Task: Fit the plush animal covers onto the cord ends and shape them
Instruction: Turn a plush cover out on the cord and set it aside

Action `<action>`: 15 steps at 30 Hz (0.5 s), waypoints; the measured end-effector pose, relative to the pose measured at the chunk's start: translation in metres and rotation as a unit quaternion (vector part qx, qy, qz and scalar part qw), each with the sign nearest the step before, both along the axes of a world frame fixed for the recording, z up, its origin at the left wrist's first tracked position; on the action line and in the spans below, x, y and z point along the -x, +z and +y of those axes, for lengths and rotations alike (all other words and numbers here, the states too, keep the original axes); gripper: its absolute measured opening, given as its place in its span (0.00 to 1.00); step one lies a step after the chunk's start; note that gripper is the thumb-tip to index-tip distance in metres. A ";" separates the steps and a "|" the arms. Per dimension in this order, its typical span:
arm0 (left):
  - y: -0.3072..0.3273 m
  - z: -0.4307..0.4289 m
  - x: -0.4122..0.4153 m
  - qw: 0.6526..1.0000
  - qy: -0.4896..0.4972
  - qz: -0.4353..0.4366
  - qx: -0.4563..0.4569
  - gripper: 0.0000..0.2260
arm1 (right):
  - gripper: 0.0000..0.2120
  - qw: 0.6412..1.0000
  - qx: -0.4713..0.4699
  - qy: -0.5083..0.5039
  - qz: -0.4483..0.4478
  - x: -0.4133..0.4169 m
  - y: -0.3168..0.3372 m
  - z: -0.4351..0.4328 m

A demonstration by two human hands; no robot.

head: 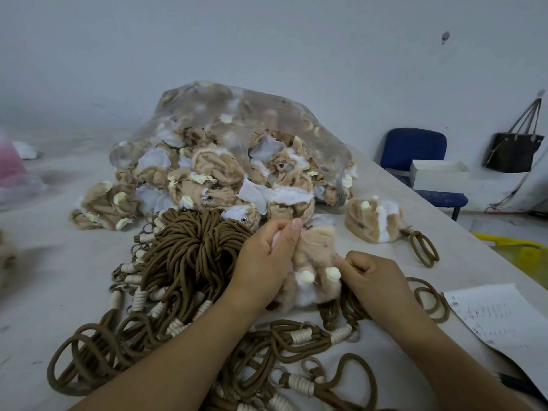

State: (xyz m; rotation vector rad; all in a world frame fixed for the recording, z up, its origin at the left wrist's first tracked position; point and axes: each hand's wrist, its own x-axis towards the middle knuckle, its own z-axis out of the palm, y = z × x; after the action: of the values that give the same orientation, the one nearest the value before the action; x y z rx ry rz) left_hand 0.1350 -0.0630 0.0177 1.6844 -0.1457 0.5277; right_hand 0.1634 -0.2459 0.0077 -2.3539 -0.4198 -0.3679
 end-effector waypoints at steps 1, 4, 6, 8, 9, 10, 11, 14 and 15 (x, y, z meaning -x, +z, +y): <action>0.000 0.001 0.000 1.000 0.007 -0.006 0.009 0.12 | 0.32 1.000 0.009 -0.001 0.000 -0.001 0.000 -0.001; 0.000 0.004 -0.001 0.998 0.023 -0.030 0.039 0.13 | 0.37 0.999 0.036 -0.018 -0.005 -0.006 0.000 -0.005; 0.000 0.006 -0.002 0.998 0.029 -0.039 0.050 0.12 | 0.35 0.999 0.033 -0.031 -0.006 -0.008 0.002 -0.010; 0.001 0.007 -0.003 0.998 0.030 -0.039 0.048 0.12 | 0.33 0.999 0.021 -0.029 -0.011 -0.008 0.003 -0.013; 0.001 0.007 -0.002 0.998 0.028 -0.037 0.044 0.12 | 0.32 0.999 0.023 -0.026 -0.015 -0.008 0.004 -0.013; 0.000 0.007 -0.002 0.998 0.025 -0.036 0.037 0.12 | 0.31 0.999 0.029 -0.023 -0.020 -0.008 0.005 -0.013; 0.000 0.006 -0.001 0.999 0.020 -0.037 0.029 0.12 | 0.31 0.999 0.035 -0.022 -0.025 -0.008 0.006 -0.013; 0.000 0.005 0.000 0.999 0.014 -0.035 0.011 0.12 | 0.32 0.998 0.047 -0.020 -0.038 -0.008 0.008 -0.014; 0.000 0.005 0.000 0.999 0.010 -0.030 0.009 0.12 | 0.32 0.998 0.047 -0.016 -0.043 -0.008 0.009 -0.015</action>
State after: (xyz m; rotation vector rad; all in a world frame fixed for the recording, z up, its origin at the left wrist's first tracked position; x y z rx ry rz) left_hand 0.1346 -0.0580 0.0177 1.6546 -0.1672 0.5934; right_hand 0.1717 -0.2612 0.0165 -2.4447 -0.4495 -0.4747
